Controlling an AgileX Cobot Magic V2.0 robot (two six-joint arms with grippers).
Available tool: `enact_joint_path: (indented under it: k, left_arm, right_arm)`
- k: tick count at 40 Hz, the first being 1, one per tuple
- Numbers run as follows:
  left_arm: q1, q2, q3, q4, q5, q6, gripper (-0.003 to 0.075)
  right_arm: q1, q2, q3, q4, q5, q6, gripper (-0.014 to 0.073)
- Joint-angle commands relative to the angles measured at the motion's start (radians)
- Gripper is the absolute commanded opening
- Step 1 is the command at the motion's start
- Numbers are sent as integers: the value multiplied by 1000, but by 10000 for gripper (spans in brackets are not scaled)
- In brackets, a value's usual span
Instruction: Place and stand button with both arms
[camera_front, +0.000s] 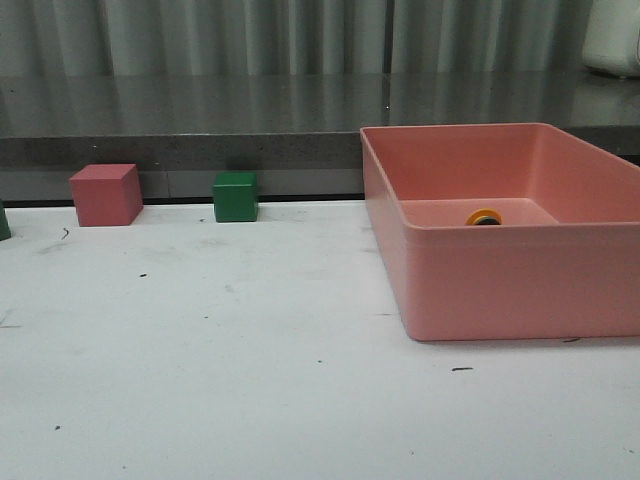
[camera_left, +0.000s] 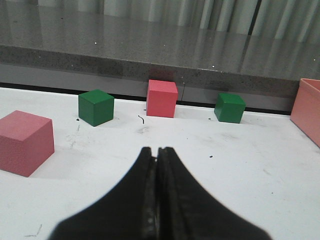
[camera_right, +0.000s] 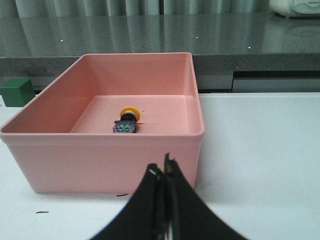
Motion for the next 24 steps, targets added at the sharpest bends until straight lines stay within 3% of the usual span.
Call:
enact_joint_path:
  k: [1, 11, 16, 24]
  left_arm:
    - [2, -22, 16, -9, -87, -3, -20]
    - [2, -22, 16, -14, -103, -3, -20]
    - [2, -22, 16, -98, -178, -3, -20]
    - [2, -18, -63, -57, -308, -3, -20]
  right_arm:
    - [-5, -18, -3, -7, -81, -10, -61]
    - [-5, -18, -3, -7, -86, -10, -61]
    - [-5, -18, -3, -7, -123, -10, -61]
    - [-5, -18, -92, -7, -114, -10, -61]
